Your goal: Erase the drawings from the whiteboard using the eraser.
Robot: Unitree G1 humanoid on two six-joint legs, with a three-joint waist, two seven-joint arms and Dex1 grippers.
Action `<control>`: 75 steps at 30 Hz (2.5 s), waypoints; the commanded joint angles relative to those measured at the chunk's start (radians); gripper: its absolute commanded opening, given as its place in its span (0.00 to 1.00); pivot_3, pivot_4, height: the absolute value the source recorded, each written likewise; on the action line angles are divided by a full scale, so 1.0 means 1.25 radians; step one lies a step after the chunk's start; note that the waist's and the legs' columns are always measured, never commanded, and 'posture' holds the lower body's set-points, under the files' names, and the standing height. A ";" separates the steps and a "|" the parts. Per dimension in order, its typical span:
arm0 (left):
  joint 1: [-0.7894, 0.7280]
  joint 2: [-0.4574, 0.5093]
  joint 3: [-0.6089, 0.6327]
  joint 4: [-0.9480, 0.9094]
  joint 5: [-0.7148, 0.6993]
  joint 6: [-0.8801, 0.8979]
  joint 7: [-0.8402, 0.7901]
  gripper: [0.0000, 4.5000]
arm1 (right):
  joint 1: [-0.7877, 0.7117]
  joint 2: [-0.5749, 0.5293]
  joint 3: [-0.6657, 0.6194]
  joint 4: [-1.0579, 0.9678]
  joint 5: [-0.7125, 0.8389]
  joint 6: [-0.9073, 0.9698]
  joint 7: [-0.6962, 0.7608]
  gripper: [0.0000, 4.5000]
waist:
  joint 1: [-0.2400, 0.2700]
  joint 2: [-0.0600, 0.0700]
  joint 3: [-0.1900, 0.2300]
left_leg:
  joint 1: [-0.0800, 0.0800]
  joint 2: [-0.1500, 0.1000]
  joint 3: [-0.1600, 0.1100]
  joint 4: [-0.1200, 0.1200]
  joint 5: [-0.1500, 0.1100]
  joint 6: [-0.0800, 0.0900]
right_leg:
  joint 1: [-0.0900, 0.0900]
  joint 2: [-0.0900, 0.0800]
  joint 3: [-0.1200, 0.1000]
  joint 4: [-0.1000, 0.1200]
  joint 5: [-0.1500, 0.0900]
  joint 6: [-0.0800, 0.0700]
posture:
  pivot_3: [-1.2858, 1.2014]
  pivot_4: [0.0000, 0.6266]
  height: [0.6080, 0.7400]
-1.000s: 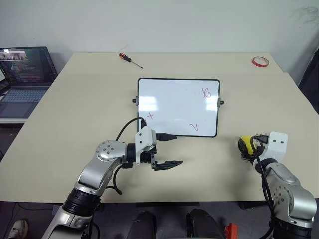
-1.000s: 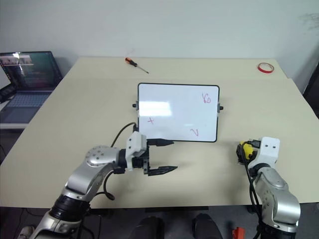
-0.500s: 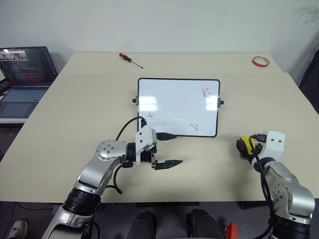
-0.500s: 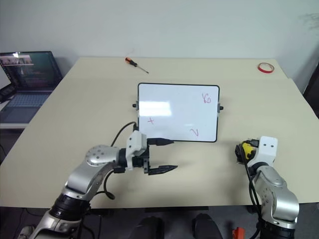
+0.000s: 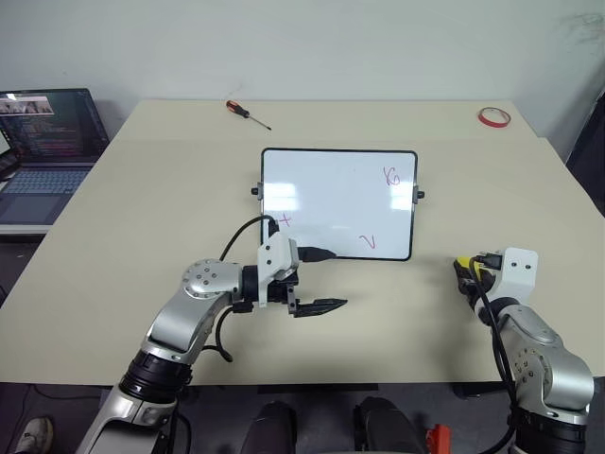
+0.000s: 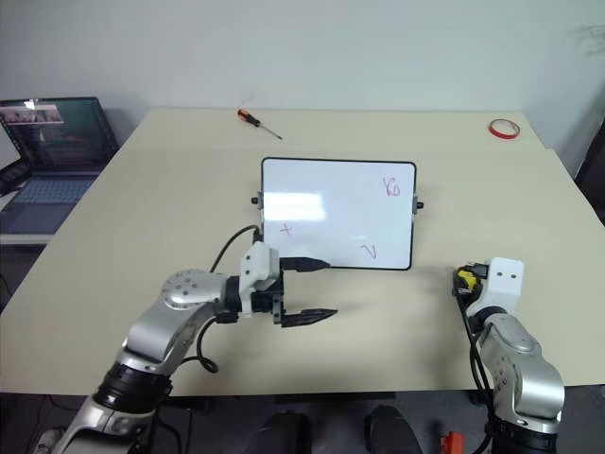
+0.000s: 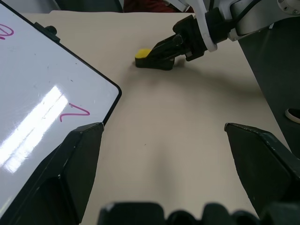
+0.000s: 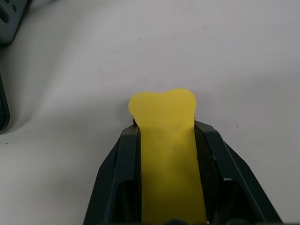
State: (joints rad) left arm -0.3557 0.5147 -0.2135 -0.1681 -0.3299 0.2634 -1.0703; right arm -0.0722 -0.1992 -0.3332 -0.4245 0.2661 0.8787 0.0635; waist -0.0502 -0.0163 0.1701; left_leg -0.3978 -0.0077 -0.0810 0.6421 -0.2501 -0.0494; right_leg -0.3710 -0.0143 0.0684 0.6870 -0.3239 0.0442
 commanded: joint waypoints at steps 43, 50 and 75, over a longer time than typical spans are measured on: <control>-0.089 -0.189 0.034 0.202 0.244 -0.267 0.370 1.00 | -0.350 -0.075 0.222 0.423 -0.198 -0.582 0.092 0.26 | -0.005 0.000 0.000 | 0.000 0.000 0.001 0.002 0.000 0.000 | -0.001 0.000 0.001 0.003 0.000 0.000 | 0.52 0.24 1.00; -0.088 -0.181 0.041 0.199 0.242 -0.268 0.365 1.00 | -0.331 -0.063 0.221 0.409 -0.194 -0.565 0.084 0.26 | -0.006 0.000 0.000 | 0.000 0.000 0.001 0.002 0.000 0.000 | -0.002 0.000 0.001 0.004 0.000 0.000 | 0.52 0.24 1.00; -0.026 -0.156 0.035 0.105 0.227 -0.213 0.343 1.00 | -0.090 -0.061 0.167 0.106 -0.190 -0.393 0.052 0.26 | 0.002 0.000 0.000 | 0.000 0.000 0.001 0.002 0.000 0.000 | -0.001 0.000 0.001 0.004 0.000 0.000 | 0.52 0.24 1.00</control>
State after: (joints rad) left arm -0.3861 0.3166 -0.1700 0.0019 -0.0341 -0.0029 -0.6416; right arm -0.1835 -0.2661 -0.0986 -0.2402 0.0235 0.3841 0.1340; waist -0.0471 -0.0165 0.1703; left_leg -0.3983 -0.0080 -0.0804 0.6449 -0.2498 -0.0495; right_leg -0.3728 -0.0148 0.0691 0.6917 -0.3238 0.0444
